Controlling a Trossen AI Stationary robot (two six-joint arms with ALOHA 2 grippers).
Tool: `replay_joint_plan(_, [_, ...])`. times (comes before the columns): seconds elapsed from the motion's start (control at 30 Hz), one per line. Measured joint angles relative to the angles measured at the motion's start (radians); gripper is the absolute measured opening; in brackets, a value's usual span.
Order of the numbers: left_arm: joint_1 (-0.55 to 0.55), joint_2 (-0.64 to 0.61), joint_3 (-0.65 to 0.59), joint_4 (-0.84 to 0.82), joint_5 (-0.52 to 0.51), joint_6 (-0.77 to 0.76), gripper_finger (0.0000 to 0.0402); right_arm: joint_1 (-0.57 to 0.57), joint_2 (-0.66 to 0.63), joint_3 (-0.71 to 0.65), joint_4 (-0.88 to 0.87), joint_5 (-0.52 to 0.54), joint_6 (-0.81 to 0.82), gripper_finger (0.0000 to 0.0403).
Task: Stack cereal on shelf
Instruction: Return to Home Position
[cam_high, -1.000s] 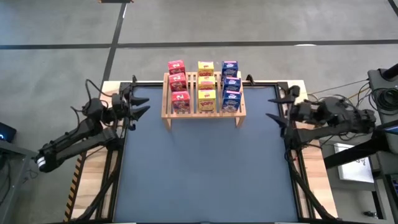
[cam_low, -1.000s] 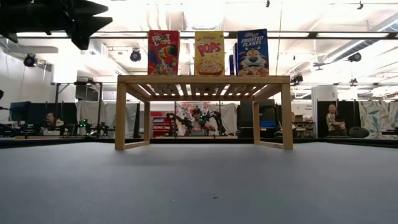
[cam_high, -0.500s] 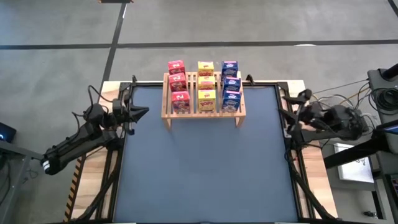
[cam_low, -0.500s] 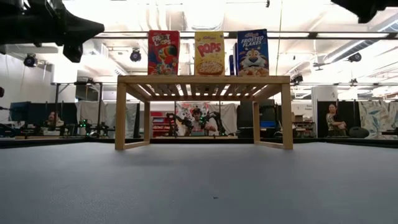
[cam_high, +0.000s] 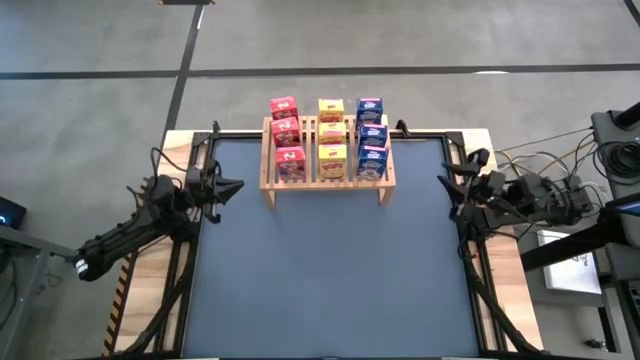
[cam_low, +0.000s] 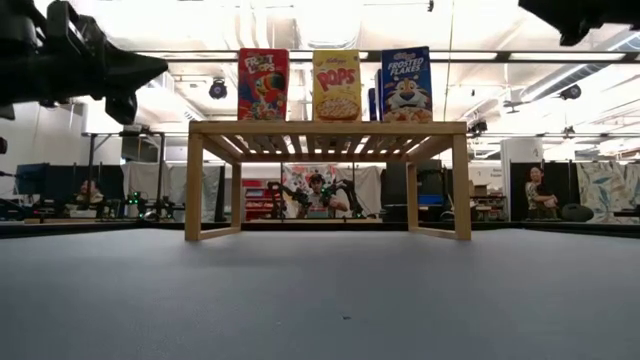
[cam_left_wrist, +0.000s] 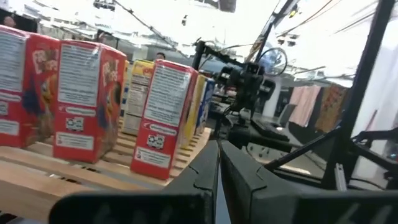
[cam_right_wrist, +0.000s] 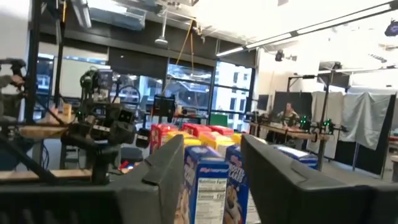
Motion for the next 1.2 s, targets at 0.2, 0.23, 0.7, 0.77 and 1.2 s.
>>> replay_joint_plan(0.2, [-0.008, 0.0, -0.044, 0.059, 0.033, 0.0, 0.0, 0.0, -0.015, -0.102, 0.081, -0.001, -0.011, 0.0097])
replay_joint_plan(0.23, [-0.01, 0.002, -0.044, 0.059, 0.032, 0.006, 0.0, 0.0, -0.019, -0.119, 0.082, -0.001, -0.012, 0.0089])
replay_joint_plan(0.7, [-0.012, 0.0, -0.044, 0.0, 0.119, 0.032, 0.0, 0.0, -0.058, -0.221, 0.129, 0.006, 0.036, 0.0009])
replay_joint_plan(0.77, [-0.012, 0.0, -0.045, -0.025, 0.072, 0.049, 0.0, 0.0, -0.058, -0.231, 0.133, 0.007, 0.041, 0.0009])
replay_joint_plan(1.2, [-0.011, 0.001, -0.045, -0.067, -0.058, 0.149, 0.0, 0.0, -0.056, -0.335, 0.189, 0.01, 0.062, 0.0008])
